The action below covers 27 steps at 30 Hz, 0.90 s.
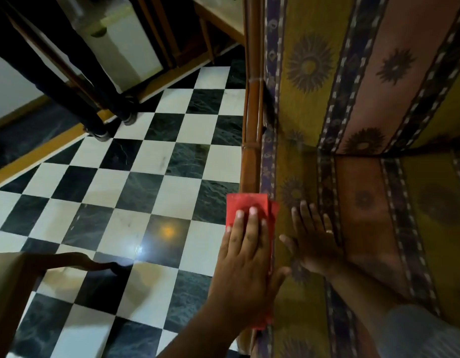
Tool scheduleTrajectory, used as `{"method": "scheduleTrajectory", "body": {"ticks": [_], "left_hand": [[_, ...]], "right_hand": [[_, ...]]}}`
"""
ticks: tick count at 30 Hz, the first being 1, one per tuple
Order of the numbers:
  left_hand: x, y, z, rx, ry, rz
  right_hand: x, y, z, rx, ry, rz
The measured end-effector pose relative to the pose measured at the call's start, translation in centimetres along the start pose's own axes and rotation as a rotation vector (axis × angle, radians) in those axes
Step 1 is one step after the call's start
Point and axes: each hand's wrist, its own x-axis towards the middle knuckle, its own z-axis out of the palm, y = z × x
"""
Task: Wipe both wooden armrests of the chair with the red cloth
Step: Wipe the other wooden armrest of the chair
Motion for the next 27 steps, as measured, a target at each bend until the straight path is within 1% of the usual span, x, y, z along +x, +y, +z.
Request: {"method": "scheduleTrajectory", "body": {"ticks": [1, 2, 3, 5, 6, 7, 9, 12, 16, 19, 24, 27], "left_hand": [[-0.3, 0.0, -0.2, -0.058, 0.007, -0.012], [-0.6, -0.1, -0.5, -0.155, 0.014, -0.055], [-0.8, -0.2, -0.8, -0.281, 0.027, -0.143], [-1.0, -0.8, -1.6, -0.523, 0.078, -0.466], [-0.9, -1.4, -2.0, -0.620, 0.089, -0.622], [-0.6, -1.6, -2.5, -0.676, 0.098, -0.700], [-0.2, -1.8, -3.2, -0.670, 0.081, -0.723], [0.2, -0.9, -4.5, -0.724, 0.106, -0.743], [0.1, 0.8, -6.2, -0.762, 0.187, -0.667], [-0.6, 3.7, -7.7, -0.825, 0.191, -0.576], [-0.5, 8.8, -8.1, -0.874, 0.196, -0.426], [-0.3, 13.5, -7.2, -0.877, 0.128, -0.328]], "right_hand": [[-0.9, -0.8, -0.6, 0.112, -0.053, 0.053], [-1.9, -1.8, -1.6, 0.279, -0.101, 0.110], [-3.0, -3.0, -2.5, 0.530, -0.103, 0.168], [-5.3, -6.0, -4.7, 1.025, -0.024, 0.224], [-6.3, -7.4, -5.9, 1.194, -0.018, 0.244], [-7.1, -8.4, -6.8, 1.254, -0.031, 0.244], [-7.8, -10.4, -7.4, 1.228, -0.027, 0.239], [-8.3, -11.8, -8.5, 1.176, 0.112, 0.297], [-10.0, -12.1, -11.2, 1.162, 0.286, 0.297], [-12.9, -10.9, -13.3, 1.153, 0.409, 0.311], [-17.4, -7.4, -15.8, 1.153, 0.546, 0.352], [-20.9, -3.5, -16.5, 1.164, 0.640, 0.420]]}}
